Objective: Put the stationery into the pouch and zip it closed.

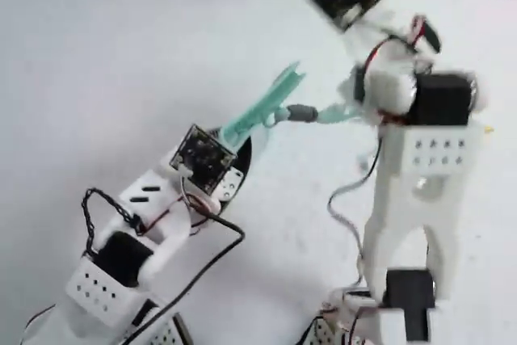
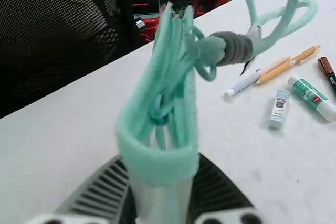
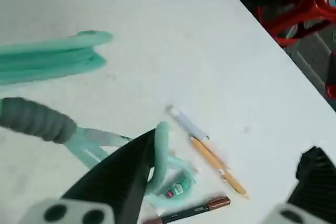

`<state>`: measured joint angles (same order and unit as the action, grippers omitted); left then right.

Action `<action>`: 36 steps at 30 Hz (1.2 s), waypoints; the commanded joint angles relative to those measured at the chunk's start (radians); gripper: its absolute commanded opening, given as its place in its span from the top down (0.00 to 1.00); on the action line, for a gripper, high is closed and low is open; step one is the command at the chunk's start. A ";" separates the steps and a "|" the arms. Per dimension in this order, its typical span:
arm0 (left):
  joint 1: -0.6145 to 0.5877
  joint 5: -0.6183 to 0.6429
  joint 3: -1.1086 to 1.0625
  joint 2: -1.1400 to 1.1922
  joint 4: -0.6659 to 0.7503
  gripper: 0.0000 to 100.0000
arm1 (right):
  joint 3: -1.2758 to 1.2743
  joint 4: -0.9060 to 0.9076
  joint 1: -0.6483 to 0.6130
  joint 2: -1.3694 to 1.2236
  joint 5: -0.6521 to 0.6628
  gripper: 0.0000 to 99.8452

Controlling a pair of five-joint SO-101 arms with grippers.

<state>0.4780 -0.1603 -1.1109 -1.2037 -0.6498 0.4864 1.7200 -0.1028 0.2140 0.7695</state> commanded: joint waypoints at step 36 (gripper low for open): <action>-0.070 -0.003 -0.012 -0.033 0.006 0.98 | -1.556 -1.015 -0.277 1.244 -0.516 0.82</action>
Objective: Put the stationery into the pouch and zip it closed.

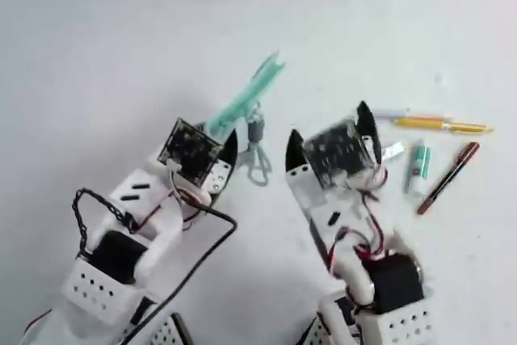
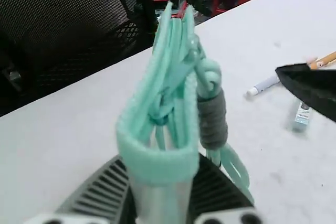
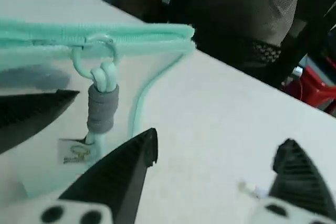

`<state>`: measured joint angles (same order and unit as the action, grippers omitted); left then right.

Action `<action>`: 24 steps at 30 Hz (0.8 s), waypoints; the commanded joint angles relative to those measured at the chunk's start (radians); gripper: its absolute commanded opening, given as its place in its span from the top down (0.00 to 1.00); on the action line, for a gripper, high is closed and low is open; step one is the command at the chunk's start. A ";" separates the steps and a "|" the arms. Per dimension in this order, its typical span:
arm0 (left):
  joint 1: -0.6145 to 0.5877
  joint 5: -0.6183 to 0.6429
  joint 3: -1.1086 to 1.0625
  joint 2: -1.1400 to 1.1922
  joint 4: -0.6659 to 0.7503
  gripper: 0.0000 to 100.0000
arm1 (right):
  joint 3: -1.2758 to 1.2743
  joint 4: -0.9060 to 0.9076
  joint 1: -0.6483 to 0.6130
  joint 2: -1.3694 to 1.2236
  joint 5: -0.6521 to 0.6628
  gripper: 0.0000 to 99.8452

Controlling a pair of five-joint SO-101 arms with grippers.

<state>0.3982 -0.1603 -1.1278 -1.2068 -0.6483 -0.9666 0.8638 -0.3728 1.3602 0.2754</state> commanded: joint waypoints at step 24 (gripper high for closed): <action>0.010 -0.003 0.005 -0.030 0.005 0.98 | -0.180 -0.414 -0.217 -0.024 0.107 0.69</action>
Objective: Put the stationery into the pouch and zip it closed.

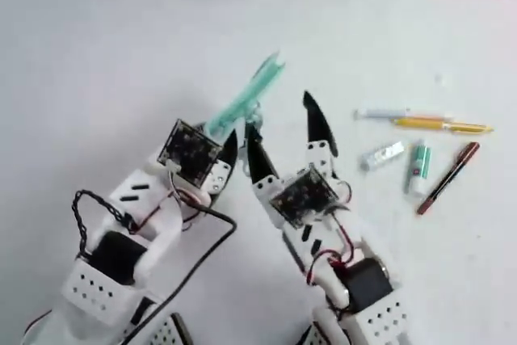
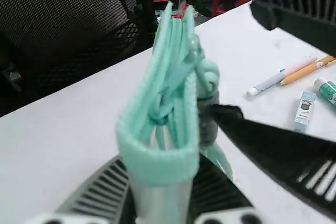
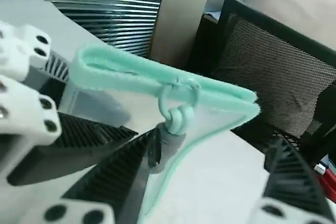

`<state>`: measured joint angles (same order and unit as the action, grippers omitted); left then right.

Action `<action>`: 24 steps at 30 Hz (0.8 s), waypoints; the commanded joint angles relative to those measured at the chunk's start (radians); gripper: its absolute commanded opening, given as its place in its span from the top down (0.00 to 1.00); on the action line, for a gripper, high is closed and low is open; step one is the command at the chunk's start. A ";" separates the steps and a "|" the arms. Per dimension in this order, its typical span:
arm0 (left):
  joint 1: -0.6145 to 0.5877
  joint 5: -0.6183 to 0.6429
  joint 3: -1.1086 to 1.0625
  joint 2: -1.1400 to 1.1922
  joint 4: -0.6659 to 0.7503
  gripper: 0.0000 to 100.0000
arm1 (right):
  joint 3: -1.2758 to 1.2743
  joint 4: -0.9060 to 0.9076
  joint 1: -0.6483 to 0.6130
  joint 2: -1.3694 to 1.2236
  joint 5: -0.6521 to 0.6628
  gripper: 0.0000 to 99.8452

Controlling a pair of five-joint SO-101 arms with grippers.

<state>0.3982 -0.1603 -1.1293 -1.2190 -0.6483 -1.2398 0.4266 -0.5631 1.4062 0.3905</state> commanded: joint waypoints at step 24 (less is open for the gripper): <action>0.010 0.025 0.005 -0.022 -0.005 0.89 | 0.238 0.056 0.070 -0.225 -0.129 0.98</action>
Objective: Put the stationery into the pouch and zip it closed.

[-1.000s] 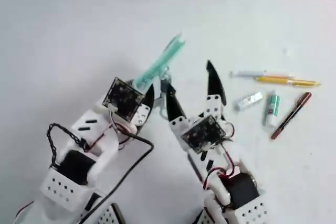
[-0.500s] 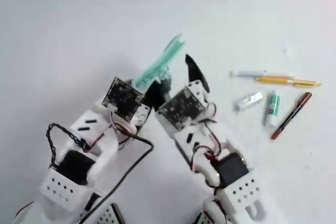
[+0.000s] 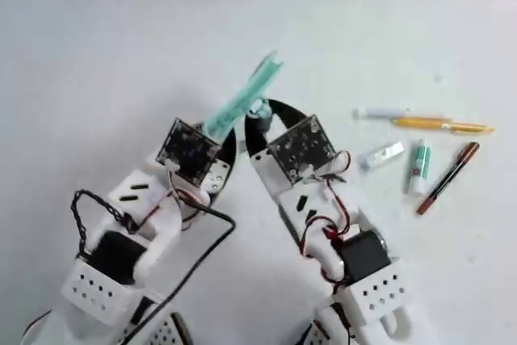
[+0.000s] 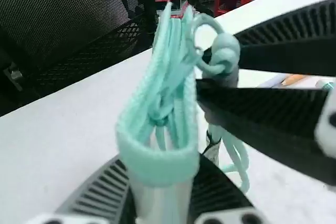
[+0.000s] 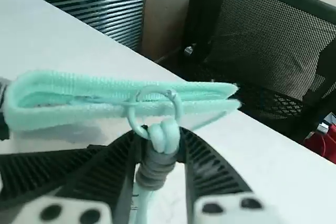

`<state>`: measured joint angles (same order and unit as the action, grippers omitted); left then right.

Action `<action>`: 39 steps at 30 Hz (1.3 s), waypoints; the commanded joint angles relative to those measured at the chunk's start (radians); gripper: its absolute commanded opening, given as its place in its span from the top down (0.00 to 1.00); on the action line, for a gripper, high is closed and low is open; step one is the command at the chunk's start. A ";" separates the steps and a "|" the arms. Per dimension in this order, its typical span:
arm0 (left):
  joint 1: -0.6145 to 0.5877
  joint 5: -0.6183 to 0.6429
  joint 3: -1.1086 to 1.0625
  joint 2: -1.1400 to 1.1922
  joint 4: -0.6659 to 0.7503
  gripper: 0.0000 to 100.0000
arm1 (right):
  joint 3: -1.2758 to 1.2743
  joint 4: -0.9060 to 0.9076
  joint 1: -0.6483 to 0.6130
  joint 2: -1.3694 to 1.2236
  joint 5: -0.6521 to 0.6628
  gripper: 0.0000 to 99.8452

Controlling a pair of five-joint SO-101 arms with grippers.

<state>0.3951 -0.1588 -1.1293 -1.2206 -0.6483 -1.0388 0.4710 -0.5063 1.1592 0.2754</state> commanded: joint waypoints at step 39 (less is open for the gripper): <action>0.088 0.167 -0.129 -0.374 -0.140 0.98 | 0.543 0.263 0.096 -0.243 0.121 0.98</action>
<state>0.4780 0.0192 -1.2689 -1.5950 -0.7465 -0.6506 0.7165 -0.4557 1.0165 0.3874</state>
